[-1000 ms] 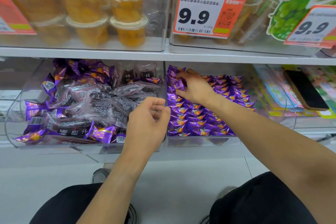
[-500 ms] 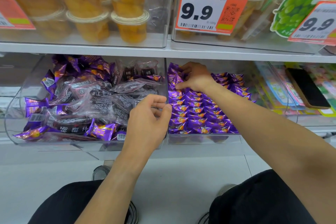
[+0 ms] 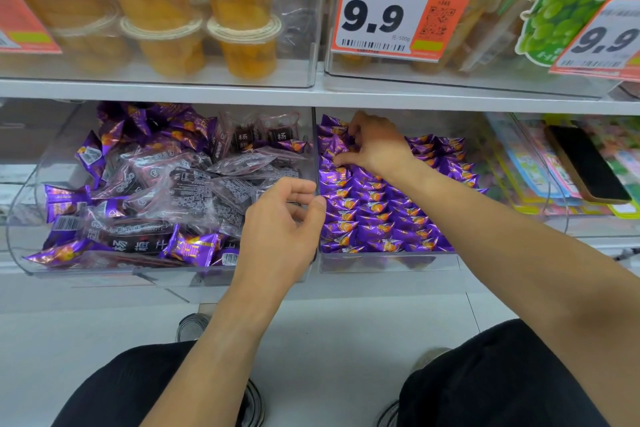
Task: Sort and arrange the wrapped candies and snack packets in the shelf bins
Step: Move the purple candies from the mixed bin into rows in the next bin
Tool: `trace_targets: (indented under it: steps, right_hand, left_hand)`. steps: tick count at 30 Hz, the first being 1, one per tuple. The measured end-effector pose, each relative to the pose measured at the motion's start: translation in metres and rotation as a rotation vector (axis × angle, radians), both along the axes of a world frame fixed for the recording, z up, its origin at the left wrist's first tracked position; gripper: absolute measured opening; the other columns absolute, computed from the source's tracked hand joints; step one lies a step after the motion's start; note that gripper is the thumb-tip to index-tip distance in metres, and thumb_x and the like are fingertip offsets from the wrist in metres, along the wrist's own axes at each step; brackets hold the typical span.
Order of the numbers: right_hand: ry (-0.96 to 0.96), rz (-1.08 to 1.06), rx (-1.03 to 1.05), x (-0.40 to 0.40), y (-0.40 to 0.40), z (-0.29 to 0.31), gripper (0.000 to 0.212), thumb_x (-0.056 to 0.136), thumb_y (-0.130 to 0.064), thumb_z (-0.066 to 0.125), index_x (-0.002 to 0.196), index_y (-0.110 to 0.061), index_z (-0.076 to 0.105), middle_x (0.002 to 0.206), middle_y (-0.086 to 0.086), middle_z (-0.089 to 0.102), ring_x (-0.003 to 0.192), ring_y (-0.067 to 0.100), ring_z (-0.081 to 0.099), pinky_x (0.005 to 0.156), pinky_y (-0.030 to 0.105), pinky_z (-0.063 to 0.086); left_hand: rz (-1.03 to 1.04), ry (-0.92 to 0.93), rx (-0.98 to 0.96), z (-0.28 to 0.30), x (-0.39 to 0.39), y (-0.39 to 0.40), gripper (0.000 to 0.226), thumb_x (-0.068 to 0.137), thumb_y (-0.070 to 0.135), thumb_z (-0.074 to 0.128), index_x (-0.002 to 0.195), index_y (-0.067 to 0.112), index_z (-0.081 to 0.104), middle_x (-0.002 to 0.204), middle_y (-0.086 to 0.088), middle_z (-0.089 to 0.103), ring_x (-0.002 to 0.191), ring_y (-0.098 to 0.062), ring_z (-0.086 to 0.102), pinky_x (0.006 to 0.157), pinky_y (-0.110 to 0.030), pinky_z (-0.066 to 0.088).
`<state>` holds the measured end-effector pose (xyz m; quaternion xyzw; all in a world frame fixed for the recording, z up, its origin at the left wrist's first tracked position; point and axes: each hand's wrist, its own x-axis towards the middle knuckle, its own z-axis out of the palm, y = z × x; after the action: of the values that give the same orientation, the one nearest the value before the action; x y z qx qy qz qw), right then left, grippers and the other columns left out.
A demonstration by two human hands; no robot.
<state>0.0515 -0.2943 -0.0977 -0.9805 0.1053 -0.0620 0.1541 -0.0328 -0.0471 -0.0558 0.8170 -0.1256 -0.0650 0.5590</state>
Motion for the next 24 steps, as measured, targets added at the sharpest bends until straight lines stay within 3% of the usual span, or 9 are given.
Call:
trace_targets:
  steps: [3,5,8,11,17,24]
  right_hand:
    - [-0.015,0.024,-0.041,-0.0039,0.0004,-0.0003,0.07,0.062,-0.059,0.085,0.106,-0.014,0.055,0.084,0.003,0.068,0.08,0.024,0.061,0.066,0.033,0.049]
    - [-0.021,0.067,0.009,-0.0042,0.0015,0.0011,0.063,0.063,-0.048,0.089,0.105,-0.013,0.058,0.082,-0.001,0.067,0.079,0.022,0.062,0.068,0.031,0.049]
    - [-0.039,0.145,0.065,-0.0028,0.0026,0.0031,0.048,0.066,-0.033,0.091,0.101,-0.012,0.065,0.088,-0.007,0.061,0.084,0.016,0.061,0.07,0.023,0.042]
    - [-0.056,0.181,0.052,0.001,0.0017,0.0006,0.041,0.069,-0.027,0.089,0.102,-0.012,0.07,0.099,0.001,0.065,0.089,0.017,0.06,0.075,0.023,0.041]
    - [-0.052,0.163,-0.01,-0.0001,0.0019,-0.0036,0.034,0.077,-0.031,0.083,0.105,-0.015,0.072,0.111,0.007,0.059,0.098,0.025,0.058,0.079,0.033,0.048]
    - [-0.052,0.195,-0.032,-0.0049,0.0025,-0.0034,0.037,0.076,-0.037,0.083,0.105,-0.018,0.069,0.11,0.003,0.058,0.096,0.023,0.059,0.079,0.036,0.052]
  left_hand:
    - [-0.002,-0.001,-0.002,0.0002,-0.0001,-0.0003,0.015,0.09,0.022,0.066,0.105,0.019,0.067,0.084,0.009,0.068,0.067,-0.005,0.061,0.066,-0.021,0.053]
    - [-0.002,-0.003,-0.001,0.0004,-0.0002,-0.0002,0.015,0.09,0.023,0.066,0.105,0.02,0.067,0.084,0.01,0.068,0.067,-0.005,0.061,0.066,-0.021,0.054]
    - [-0.007,-0.003,-0.002,0.0004,-0.0004,0.0004,0.015,0.091,0.023,0.066,0.105,0.02,0.067,0.085,0.01,0.068,0.068,-0.004,0.062,0.066,-0.02,0.053]
    - [-0.011,-0.006,-0.009,0.0004,-0.0009,0.0012,0.015,0.091,0.022,0.066,0.106,0.019,0.067,0.085,0.01,0.068,0.068,-0.004,0.061,0.069,-0.023,0.055]
    - [-0.01,-0.006,-0.003,0.0002,-0.0012,0.0013,0.016,0.09,0.024,0.066,0.106,0.021,0.067,0.085,0.011,0.068,0.066,-0.002,0.06,0.07,-0.026,0.055]
    - [-0.016,0.0,0.009,0.0018,-0.0021,0.0021,0.016,0.091,0.025,0.065,0.106,0.021,0.067,0.086,0.012,0.068,0.069,-0.002,0.062,0.072,-0.025,0.056]
